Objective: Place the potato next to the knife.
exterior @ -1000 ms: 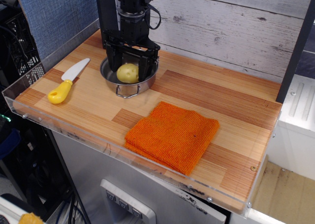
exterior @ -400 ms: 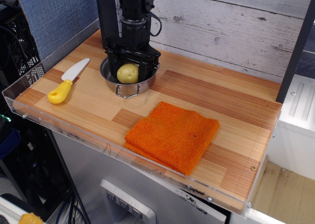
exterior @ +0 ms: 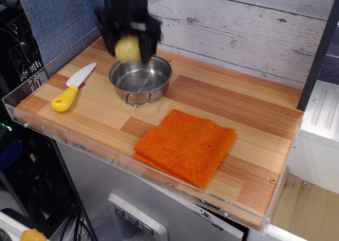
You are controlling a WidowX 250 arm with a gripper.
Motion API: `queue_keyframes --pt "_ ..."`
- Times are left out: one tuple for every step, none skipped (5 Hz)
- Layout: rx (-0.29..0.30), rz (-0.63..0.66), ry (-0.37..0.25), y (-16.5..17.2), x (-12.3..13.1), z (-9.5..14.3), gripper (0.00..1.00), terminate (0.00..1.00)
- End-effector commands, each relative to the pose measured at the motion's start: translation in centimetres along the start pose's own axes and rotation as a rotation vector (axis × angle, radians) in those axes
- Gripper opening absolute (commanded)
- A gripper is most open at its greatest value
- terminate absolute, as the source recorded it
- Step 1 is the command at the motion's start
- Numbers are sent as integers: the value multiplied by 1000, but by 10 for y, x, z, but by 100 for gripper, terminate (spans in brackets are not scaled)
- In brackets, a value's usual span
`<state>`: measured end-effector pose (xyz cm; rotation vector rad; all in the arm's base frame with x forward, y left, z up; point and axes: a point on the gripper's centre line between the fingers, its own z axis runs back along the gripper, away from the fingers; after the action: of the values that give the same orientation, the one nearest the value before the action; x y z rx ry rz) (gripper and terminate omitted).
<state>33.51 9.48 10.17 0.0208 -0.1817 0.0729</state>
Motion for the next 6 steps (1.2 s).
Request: queue_keyframes --pt "-11 -61 -78 -18 -37 82 0 0" --pt "3 -100 22 -13 -60 55 0 0" --pt "17 -135 130 4 -79 23 0 0" --pt "31 -152 207 25 -99 -1 0 0" --pt "23 -155 237 30 -100 -16 0 0" --pt "38 -165 256 31 -100 -25 0 0"
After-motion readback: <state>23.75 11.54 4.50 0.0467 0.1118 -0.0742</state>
